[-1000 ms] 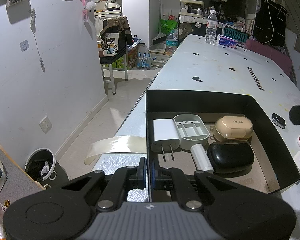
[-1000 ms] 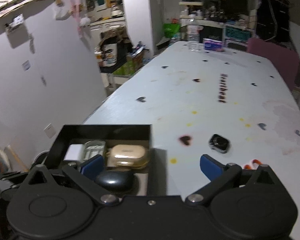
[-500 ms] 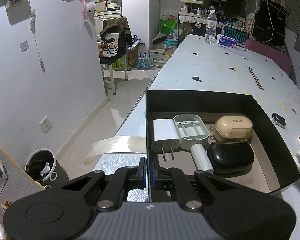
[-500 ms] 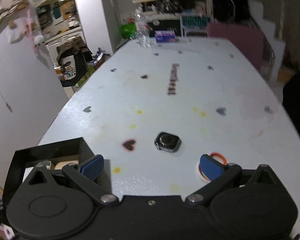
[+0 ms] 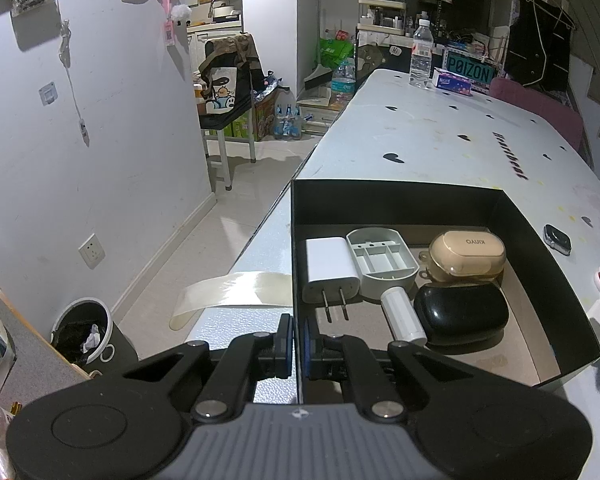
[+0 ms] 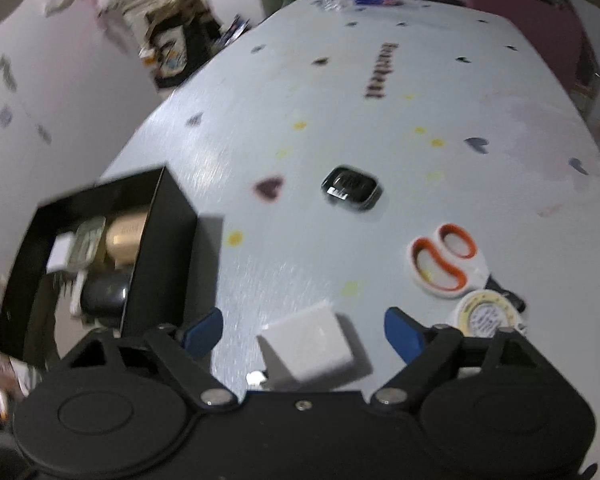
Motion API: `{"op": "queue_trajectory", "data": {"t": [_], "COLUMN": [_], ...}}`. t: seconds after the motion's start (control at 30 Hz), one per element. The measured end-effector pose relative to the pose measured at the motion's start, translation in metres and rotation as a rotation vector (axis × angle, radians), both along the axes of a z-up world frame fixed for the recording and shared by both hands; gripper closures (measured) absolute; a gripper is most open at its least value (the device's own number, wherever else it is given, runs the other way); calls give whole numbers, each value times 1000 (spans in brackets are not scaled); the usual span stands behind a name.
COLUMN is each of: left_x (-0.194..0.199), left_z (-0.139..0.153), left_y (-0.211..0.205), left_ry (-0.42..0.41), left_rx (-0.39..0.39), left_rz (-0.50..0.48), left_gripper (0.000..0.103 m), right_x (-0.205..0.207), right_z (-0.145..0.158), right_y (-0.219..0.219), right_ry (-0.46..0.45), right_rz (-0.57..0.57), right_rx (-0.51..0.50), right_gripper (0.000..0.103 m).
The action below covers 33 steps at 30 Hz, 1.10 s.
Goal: Organize rigid objects
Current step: 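Grasp the white square charger with the right gripper, then carry the white square charger into the box corner and release it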
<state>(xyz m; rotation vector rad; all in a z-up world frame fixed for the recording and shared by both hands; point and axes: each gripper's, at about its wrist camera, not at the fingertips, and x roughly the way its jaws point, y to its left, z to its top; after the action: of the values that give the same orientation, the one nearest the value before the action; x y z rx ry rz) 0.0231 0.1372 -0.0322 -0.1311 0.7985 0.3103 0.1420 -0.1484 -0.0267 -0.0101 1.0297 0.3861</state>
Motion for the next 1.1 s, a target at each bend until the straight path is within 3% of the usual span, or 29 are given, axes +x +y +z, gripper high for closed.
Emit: {"op": "queue_trajectory", "data": {"t": [0.13,0.27,0.47,0.5,0.53,0.83,1.1], "left_x": [0,0,0,1,0,0,-1], "left_z": [0,0,0,0,0,0,1], "left_y": [0,0,-1,-1,-1,-1,3], "left_ry": [0,-1,0,0,0,0,-1], "left_rx": [-2,-3,-1,-1,-1,0,-5], "left_rz": [0,-1,0,0,0,0,0], "left_gripper": [98,98,98,98,98,98,98], "right_x": [-6,-7,-11,-12,-12,-14,-35], "right_z": [-9,-17,-11,-9,-6,16,59], "right_y": [15,20,21,20,19,12,30], "right_ry": [20,37,11,2,-10,-81,-143], "right_rz": [81,83,84,77,60,-6,10], "right_rx": [-74,-157,-160,-155,-155,-67,136], "right_gripper": [23,32,37,46,47,48,48]}}
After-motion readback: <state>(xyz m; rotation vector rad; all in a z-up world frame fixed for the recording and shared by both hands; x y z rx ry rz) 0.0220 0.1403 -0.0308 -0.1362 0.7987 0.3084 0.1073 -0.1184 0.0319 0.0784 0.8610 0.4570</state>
